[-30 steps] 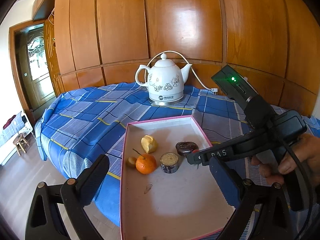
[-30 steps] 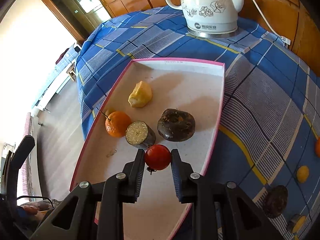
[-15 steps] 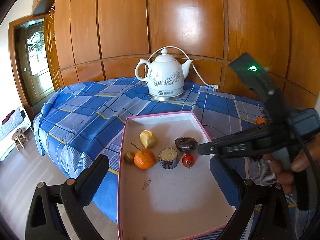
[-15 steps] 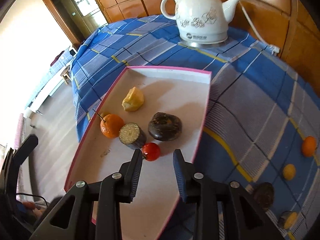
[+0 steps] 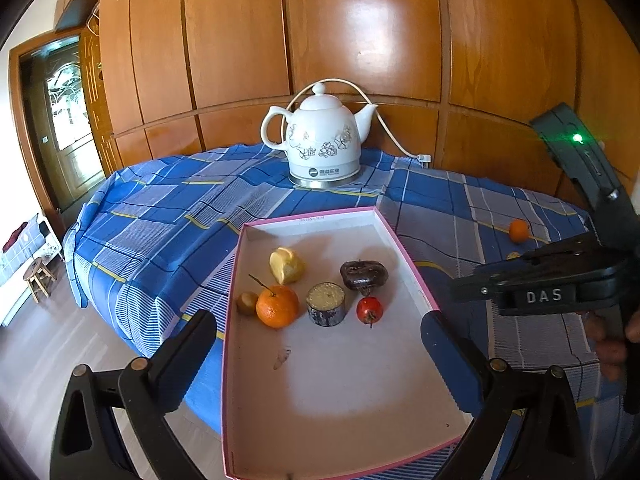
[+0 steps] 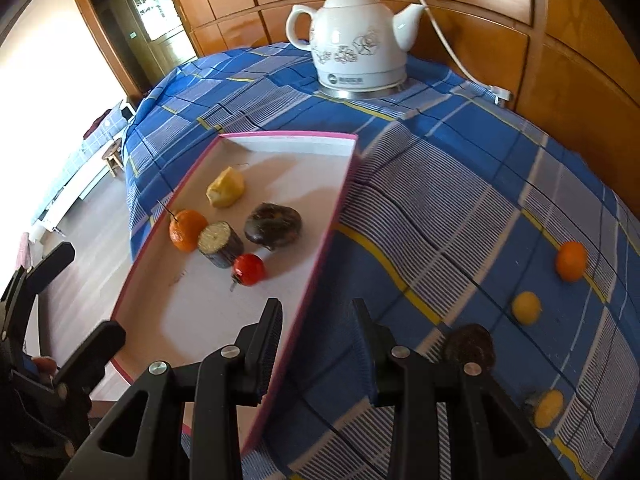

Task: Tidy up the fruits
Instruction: 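Move both grippers away from the tray toward the remaining loose fruits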

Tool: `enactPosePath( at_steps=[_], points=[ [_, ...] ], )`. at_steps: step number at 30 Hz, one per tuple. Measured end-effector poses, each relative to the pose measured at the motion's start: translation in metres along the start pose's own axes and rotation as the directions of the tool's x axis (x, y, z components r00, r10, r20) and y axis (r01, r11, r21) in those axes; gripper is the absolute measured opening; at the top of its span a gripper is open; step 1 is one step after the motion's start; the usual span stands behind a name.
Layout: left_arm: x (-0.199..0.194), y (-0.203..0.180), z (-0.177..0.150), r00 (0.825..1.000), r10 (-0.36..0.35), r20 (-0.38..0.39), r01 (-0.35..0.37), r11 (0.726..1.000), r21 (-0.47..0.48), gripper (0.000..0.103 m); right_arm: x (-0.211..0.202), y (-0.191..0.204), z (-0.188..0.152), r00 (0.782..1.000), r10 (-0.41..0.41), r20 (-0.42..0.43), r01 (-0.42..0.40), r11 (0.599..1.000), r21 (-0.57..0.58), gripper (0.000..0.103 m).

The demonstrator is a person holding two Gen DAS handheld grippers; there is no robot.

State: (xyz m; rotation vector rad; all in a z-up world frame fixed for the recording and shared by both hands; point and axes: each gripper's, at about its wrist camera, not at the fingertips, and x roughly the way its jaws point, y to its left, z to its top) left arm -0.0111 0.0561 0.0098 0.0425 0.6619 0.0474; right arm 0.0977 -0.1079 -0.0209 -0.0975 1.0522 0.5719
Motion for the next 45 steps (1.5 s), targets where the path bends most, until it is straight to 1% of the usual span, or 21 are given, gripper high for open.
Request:
enactPosePath(
  at_steps=[4,8,13,20,22,25,28,34,41,45],
  points=[
    [0.001,-0.006,0.000,1.000,-0.009,-0.005,0.009,1.000,0.014,0.103,-0.004,-0.010,-0.007,1.000,-0.014,0.002,0.014,1.000,0.016,0.035],
    [0.002,-0.011,0.000,0.999,-0.028,-0.016,0.029,0.999,0.023,0.103,-0.014,-0.015,-0.015,0.998,-0.058,0.027,0.058,0.998,0.011,0.035],
    [0.004,-0.018,0.000,0.999,-0.047,-0.028,0.048,0.998,0.036,0.103,-0.025,-0.023,-0.023,0.995,-0.089,0.045,0.088,0.996,0.016,0.035],
    [0.004,-0.030,0.000,0.998,-0.050,-0.028,0.051,0.996,0.067,0.103,-0.033,-0.041,-0.033,0.991,-0.127,0.049,0.126,0.991,0.034,0.035],
    [0.005,-0.034,0.000,0.998,-0.054,-0.034,0.057,0.995,0.079,0.103,-0.037,-0.044,-0.034,0.987,-0.150,0.057,0.148,0.988,0.035,0.035],
    [0.007,-0.040,0.000,0.997,-0.059,-0.043,0.063,0.993,0.095,0.103,-0.046,-0.048,-0.036,0.975,-0.204,0.083,0.201,0.979,0.041,0.035],
    [0.009,-0.044,0.000,0.996,-0.070,-0.057,0.076,0.992,0.099,0.103,-0.057,-0.053,-0.037,0.957,-0.267,0.112,0.261,0.963,0.064,0.035],
    [0.014,-0.055,0.005,0.992,-0.098,-0.075,0.106,0.988,0.114,0.103,-0.073,-0.060,-0.040,0.922,-0.359,0.146,0.349,0.933,0.091,0.035],
    [0.017,-0.077,0.014,0.989,-0.130,-0.075,0.140,0.980,0.144,0.103,-0.085,-0.066,-0.046,0.886,-0.428,0.177,0.422,0.904,0.071,0.035],
    [0.020,-0.088,0.016,0.986,-0.144,-0.087,0.156,0.975,0.159,0.103,-0.092,-0.071,-0.050,0.876,-0.443,0.190,0.438,0.896,0.070,0.035]
  ],
)
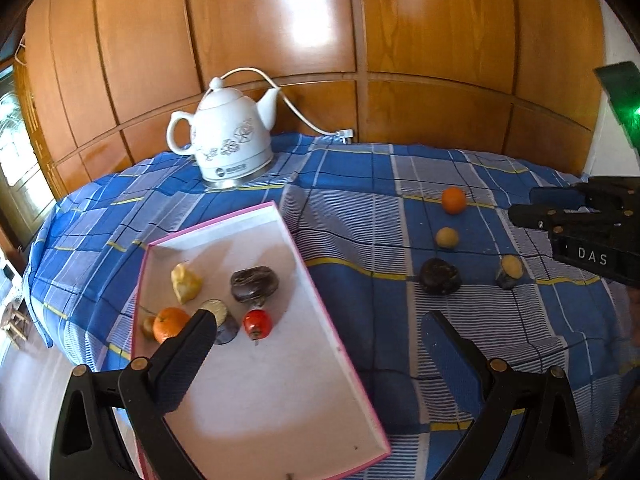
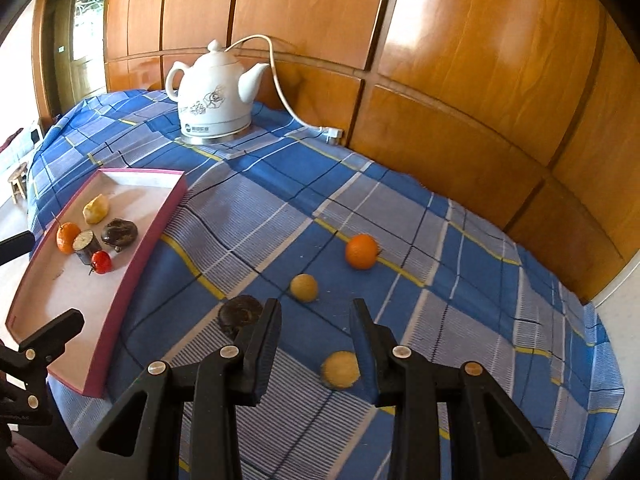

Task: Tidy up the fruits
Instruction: 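Move both grippers away from the tray toward the remaining loose fruits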

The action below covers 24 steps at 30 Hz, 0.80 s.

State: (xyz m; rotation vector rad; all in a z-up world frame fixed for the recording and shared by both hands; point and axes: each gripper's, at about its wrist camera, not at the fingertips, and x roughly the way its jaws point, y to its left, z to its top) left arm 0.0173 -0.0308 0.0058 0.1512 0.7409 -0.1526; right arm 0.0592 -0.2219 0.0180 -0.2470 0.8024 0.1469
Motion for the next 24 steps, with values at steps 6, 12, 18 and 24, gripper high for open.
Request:
enactPosePath(
  at_steps=[6,12,18,24],
  points=[
    [0.007,-0.009,0.003,1.000,-0.015,-0.015,0.015,1.000,0.016,0.103,-0.007,-0.012,0.002,0.999,0.015,0.031,-0.016,0.999,0.027,0.035],
    [0.011,-0.015,0.005,1.000,-0.019,-0.023,0.020,0.999,0.028,0.103,-0.018,-0.043,0.007,0.993,-0.059,0.100,0.042,0.986,0.162,0.035],
    [0.017,-0.024,0.009,0.999,-0.028,-0.028,0.029,0.999,0.044,0.103,-0.022,-0.085,0.009,0.978,-0.175,0.115,0.135,0.946,0.294,0.036],
    [0.023,-0.036,0.014,0.998,-0.042,-0.037,0.045,0.997,0.064,0.103,-0.023,-0.104,0.008,0.970,-0.217,0.107,0.174,0.934,0.313,0.036]
  ],
)
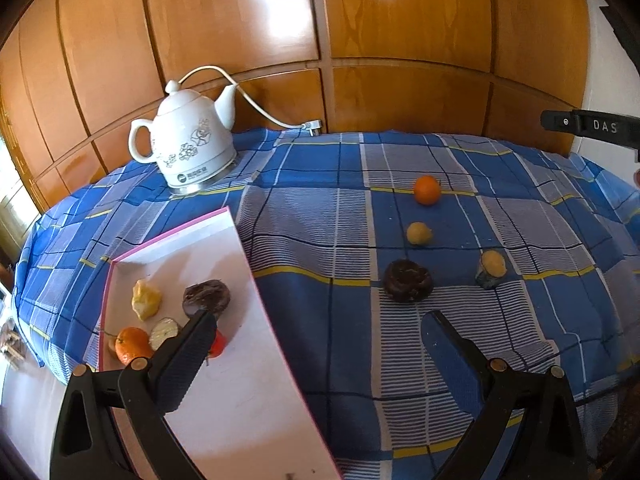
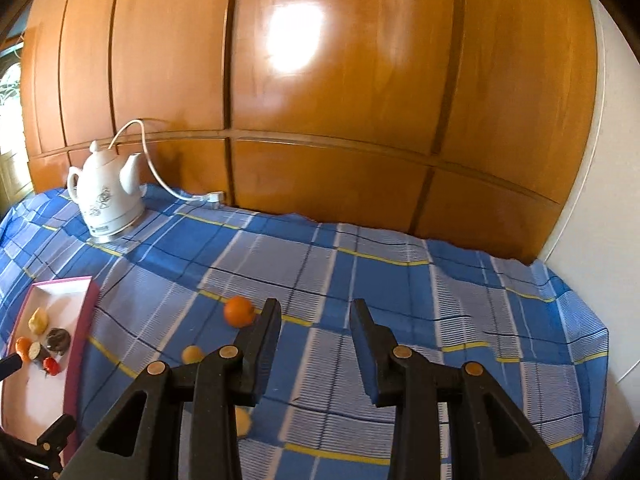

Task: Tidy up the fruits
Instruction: 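Move both grippers away from the tray toward the remaining loose fruits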

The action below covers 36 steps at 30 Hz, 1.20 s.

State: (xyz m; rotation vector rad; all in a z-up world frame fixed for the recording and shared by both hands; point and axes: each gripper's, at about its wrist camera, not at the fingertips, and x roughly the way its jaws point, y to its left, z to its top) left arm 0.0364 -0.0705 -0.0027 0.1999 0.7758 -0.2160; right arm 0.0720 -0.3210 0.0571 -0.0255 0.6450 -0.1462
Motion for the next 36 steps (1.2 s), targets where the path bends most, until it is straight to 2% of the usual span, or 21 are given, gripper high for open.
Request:
enactPosePath(
  at_steps=[10,15,18,21,26,31,36],
  points=[
    [0.010,-0.021,0.013,0.999,-0.037,-0.012,0.037,0.999,0.025,0.103,0.001,-0.007,0.000,0.999,-0.031,0.040,0.033,0.999,-0.038,0.036],
    [0.021,-0.021,0.016,0.997,-0.063,-0.047,0.063,0.998,-0.001,0.103,0.009,-0.008,-0.003,0.999,-0.030,0.028,0.031,0.998,-0.046,0.036],
    [0.031,-0.017,0.016,0.994,-0.081,-0.079,0.079,0.996,-0.033,0.100,0.022,-0.011,-0.008,1.000,-0.004,-0.024,0.003,0.999,-0.039,0.036],
    [0.040,-0.011,0.017,0.990,-0.092,-0.107,0.085,0.994,-0.069,0.088,0.038,-0.014,-0.013,0.994,0.026,-0.105,-0.028,0.999,-0.019,0.037],
    [0.052,-0.011,0.019,0.980,-0.135,-0.149,0.123,0.989,-0.086,0.075,0.047,-0.014,-0.018,0.987,0.046,-0.152,-0.047,0.999,-0.005,0.037],
    [0.064,-0.025,0.027,0.977,-0.150,-0.152,0.145,0.989,-0.043,0.075,0.057,-0.019,-0.022,0.975,0.084,-0.207,-0.077,0.996,0.039,0.036],
    [0.090,-0.041,0.036,0.971,-0.140,-0.192,0.144,0.990,0.007,0.076,0.065,-0.026,-0.024,0.963,0.115,-0.245,-0.094,0.991,0.097,0.037]
  ],
)
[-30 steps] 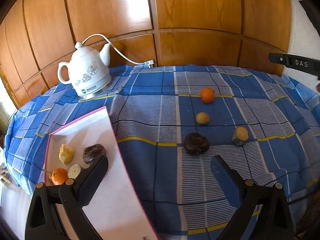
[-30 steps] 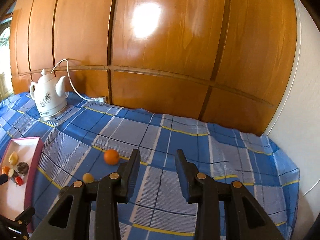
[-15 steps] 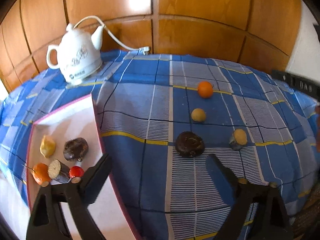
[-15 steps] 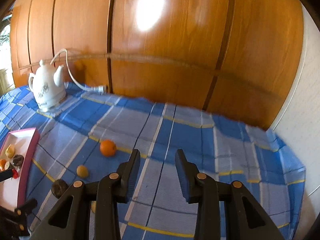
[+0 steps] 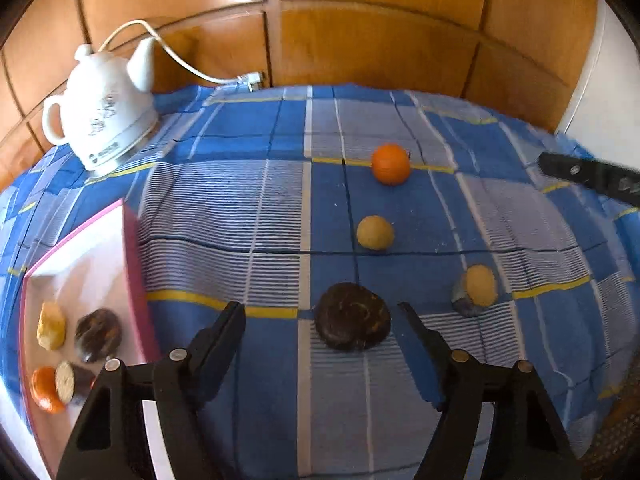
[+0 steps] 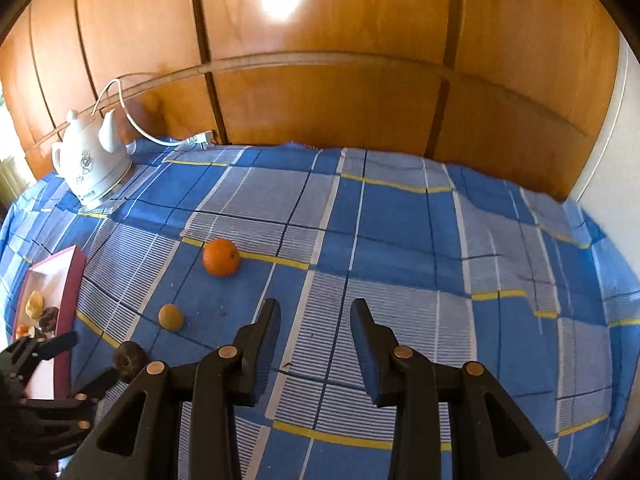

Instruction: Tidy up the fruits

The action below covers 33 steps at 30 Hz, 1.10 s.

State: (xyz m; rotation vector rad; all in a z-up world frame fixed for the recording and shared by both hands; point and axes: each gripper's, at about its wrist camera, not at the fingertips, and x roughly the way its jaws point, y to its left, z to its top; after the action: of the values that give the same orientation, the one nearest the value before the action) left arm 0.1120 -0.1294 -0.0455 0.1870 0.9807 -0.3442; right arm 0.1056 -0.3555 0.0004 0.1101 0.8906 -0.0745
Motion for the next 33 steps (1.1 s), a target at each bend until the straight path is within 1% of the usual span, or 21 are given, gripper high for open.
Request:
enactPosePath(
  at_steps=[3,4,5,6,7,8,9,13,15,17,19,21,24,33],
  points=[
    [0.016,-0.005,0.003,1.000,-0.001,-0.023,0.001,1.000,0.024,0.077,0.003,0.000,-0.001,1.000,0.013,-0.017,-0.012,1.000,0.007,0.037],
    [0.020,-0.006,0.004,0.999,-0.017,-0.032,0.018,0.999,0.027,0.076,0.004,0.000,-0.001,1.000,0.013,-0.022,-0.013,1.000,0.007,0.037],
    [0.024,-0.008,0.004,0.999,-0.022,-0.036,0.023,0.999,0.038,0.073,0.006,0.000,-0.001,1.000,0.012,-0.028,-0.012,1.000,0.007,0.037],
    [0.028,-0.010,0.004,0.999,-0.028,-0.041,0.030,0.998,0.048,0.068,0.008,0.000,-0.001,0.999,0.015,-0.036,-0.015,1.000,0.010,0.037],
    [0.032,-0.012,0.004,0.998,-0.045,-0.052,0.048,0.997,0.052,0.053,0.009,0.000,-0.001,0.999,0.021,-0.042,-0.020,1.000,0.013,0.037],
    [0.034,-0.013,0.003,0.996,-0.065,-0.060,0.068,0.996,0.051,0.047,0.010,-0.001,-0.002,0.999,0.024,-0.046,-0.024,1.000,0.017,0.037],
    [0.032,-0.014,0.002,0.997,-0.056,-0.045,0.058,0.997,0.056,0.047,0.010,-0.001,-0.002,0.999,0.023,-0.047,-0.022,1.000,0.018,0.037],
    [0.019,-0.021,-0.011,0.997,-0.077,-0.020,0.079,0.995,0.058,0.047,0.012,-0.003,-0.001,0.998,0.030,-0.054,-0.028,0.999,0.032,0.037],
    [0.011,-0.026,-0.022,0.996,-0.085,-0.016,0.086,0.994,0.069,0.047,0.014,-0.004,-0.001,0.997,0.042,-0.064,-0.039,0.998,0.040,0.037],
    [0.010,-0.030,-0.032,0.996,-0.087,-0.031,0.090,0.993,0.078,0.047,0.015,-0.004,-0.002,0.995,0.059,-0.075,-0.055,0.997,0.049,0.037],
    [0.008,-0.033,-0.039,0.998,-0.069,-0.006,0.069,0.993,0.093,0.047,0.018,-0.003,-0.004,0.993,0.081,-0.089,-0.076,0.995,0.060,0.036],
    [0.009,-0.034,-0.040,0.998,-0.065,-0.005,0.065,0.994,0.093,0.047,0.021,-0.004,-0.005,0.988,0.110,-0.107,-0.103,0.992,0.075,0.037],
    [0.011,-0.031,-0.041,0.997,-0.081,0.005,0.080,0.993,0.087,0.048,0.026,-0.003,-0.007,0.980,0.153,-0.127,-0.142,0.986,0.092,0.036],
    [0.010,-0.030,-0.046,0.995,-0.083,0.049,0.077,0.991,0.108,0.048,0.040,0.002,-0.014,0.953,0.241,-0.183,-0.220,0.967,0.125,0.036]
  ],
)
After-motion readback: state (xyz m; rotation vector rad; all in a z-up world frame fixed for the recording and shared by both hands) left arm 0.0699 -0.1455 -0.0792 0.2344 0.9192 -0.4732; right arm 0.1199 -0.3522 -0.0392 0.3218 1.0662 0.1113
